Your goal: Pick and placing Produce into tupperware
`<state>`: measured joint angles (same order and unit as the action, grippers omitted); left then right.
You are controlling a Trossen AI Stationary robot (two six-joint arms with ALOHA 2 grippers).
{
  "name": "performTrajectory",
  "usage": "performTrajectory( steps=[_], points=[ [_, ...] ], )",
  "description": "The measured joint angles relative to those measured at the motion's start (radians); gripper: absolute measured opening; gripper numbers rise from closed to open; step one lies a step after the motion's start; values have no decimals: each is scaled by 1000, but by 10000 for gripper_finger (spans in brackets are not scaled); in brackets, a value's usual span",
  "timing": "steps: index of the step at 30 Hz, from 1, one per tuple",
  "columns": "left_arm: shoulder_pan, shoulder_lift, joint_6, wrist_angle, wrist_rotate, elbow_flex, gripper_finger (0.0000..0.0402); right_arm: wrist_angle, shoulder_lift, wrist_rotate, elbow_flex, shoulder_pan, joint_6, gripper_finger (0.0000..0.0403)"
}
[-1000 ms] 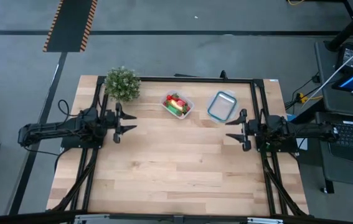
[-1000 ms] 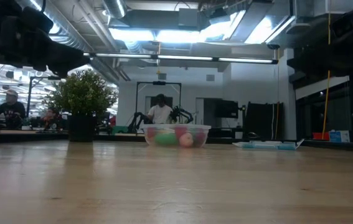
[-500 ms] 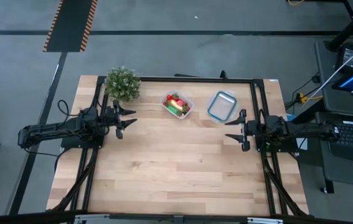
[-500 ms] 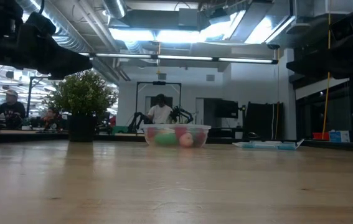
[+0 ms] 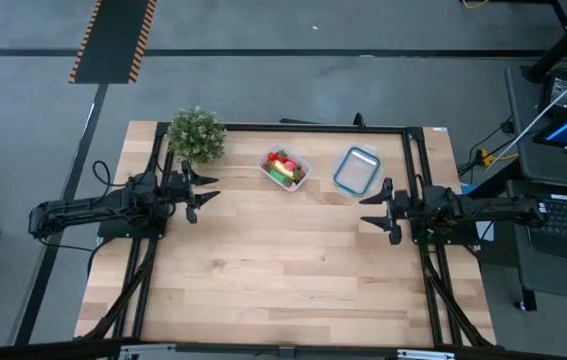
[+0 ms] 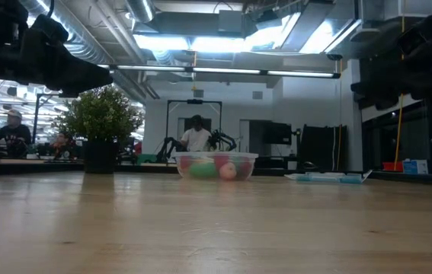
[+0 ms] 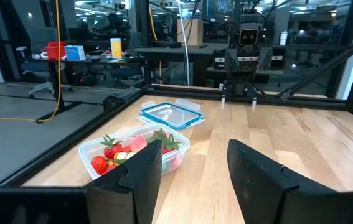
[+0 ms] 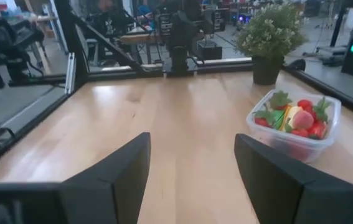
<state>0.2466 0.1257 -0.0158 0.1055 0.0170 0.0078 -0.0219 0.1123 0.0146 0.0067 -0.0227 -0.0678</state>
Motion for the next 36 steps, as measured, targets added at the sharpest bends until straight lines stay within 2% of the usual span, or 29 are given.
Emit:
performTrajectory(
  steps=[4,36],
  points=[
    [0,0,0,0,0,0,171,0,0,0,0,0,-66,234],
    [0,0,0,0,0,0,167,-1,0,-1,0,0,-30,234]
  ],
)
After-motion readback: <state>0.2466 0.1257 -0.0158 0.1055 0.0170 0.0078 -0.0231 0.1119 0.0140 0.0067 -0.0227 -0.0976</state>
